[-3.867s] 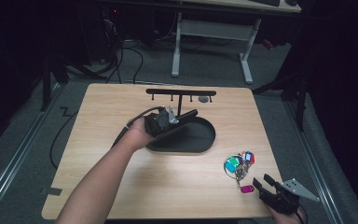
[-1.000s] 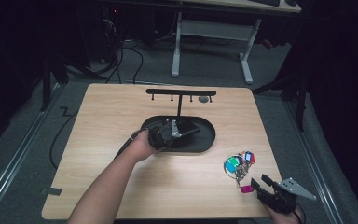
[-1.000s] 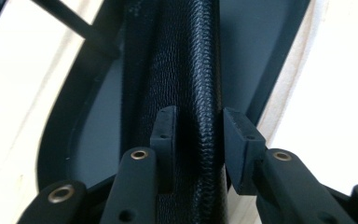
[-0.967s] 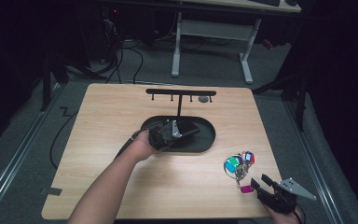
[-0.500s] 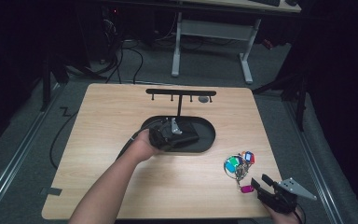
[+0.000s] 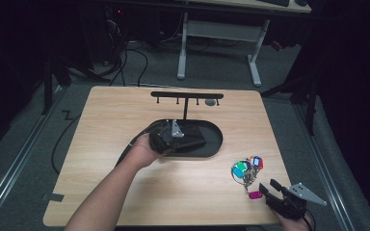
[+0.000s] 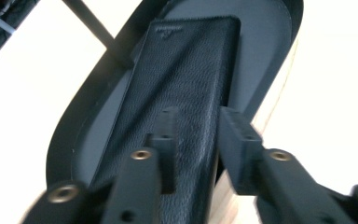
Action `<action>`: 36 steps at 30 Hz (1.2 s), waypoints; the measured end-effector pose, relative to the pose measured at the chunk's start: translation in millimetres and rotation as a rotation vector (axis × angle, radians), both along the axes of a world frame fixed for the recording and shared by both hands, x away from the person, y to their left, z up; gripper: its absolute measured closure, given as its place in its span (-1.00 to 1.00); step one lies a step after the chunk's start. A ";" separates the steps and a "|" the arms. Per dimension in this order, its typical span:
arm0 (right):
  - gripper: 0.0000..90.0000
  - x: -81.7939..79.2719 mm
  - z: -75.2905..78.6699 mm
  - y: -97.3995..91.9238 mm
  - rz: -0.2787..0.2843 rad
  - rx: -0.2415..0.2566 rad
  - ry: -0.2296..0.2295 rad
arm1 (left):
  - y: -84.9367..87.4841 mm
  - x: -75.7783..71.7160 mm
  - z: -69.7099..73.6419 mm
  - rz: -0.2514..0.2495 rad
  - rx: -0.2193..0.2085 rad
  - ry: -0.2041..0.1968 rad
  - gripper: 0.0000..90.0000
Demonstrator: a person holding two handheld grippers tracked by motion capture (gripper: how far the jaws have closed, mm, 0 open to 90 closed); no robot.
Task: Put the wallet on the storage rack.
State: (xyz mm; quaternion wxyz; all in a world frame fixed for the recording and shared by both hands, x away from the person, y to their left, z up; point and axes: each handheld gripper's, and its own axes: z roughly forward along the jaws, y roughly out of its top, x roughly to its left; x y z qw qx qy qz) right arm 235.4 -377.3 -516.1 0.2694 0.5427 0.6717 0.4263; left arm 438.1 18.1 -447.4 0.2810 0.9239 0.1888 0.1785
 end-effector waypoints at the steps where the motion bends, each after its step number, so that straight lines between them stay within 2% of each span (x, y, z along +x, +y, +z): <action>1: 0.03 0.0 0.4 0.5 0.001 -0.001 -0.001 | 1.9 -0.3 -0.8 0.003 0.005 -0.002 0.58; 5: 0.03 -0.4 0.2 1.0 0.003 -0.005 -0.001 | 13.6 -3.3 -7.4 0.034 0.005 -0.008 0.45; 9: 0.03 0.0 0.0 1.0 0.003 -0.008 0.000 | 23.4 -6.1 -16.4 0.040 0.022 0.002 0.43; 10: 0.03 0.6 -0.2 1.0 0.005 -0.010 0.001 | 25.4 -6.3 -18.7 0.044 0.037 -0.005 0.45; 12: 0.03 0.6 -0.3 2.1 0.003 -0.009 0.005 | 28.4 -5.4 -22.0 0.055 0.040 -0.005 0.50; 13: 0.03 0.8 -0.4 2.2 0.006 -0.012 0.003 | 29.4 -5.2 -23.8 0.060 0.055 -0.020 0.50; 22: 0.03 1.7 -1.6 2.4 0.006 -0.020 0.009 | 40.9 -1.4 -27.4 0.102 0.011 -0.023 0.63; 24: 0.03 1.9 -1.8 2.6 0.007 -0.022 0.009 | 43.9 1.4 -28.9 0.122 0.033 -0.026 0.66; 26: 0.03 1.5 -1.7 3.3 0.006 -0.023 0.009 | 46.8 4.3 -33.5 0.139 0.044 -0.011 0.69; 33: 0.03 2.2 -2.6 2.6 0.006 -0.027 0.012 | 53.5 -1.4 -37.0 0.132 -0.009 0.003 0.66; 36: 0.03 2.4 -2.9 3.7 0.004 -0.025 0.019 | 59.1 -12.9 -30.1 0.111 -0.065 0.004 0.62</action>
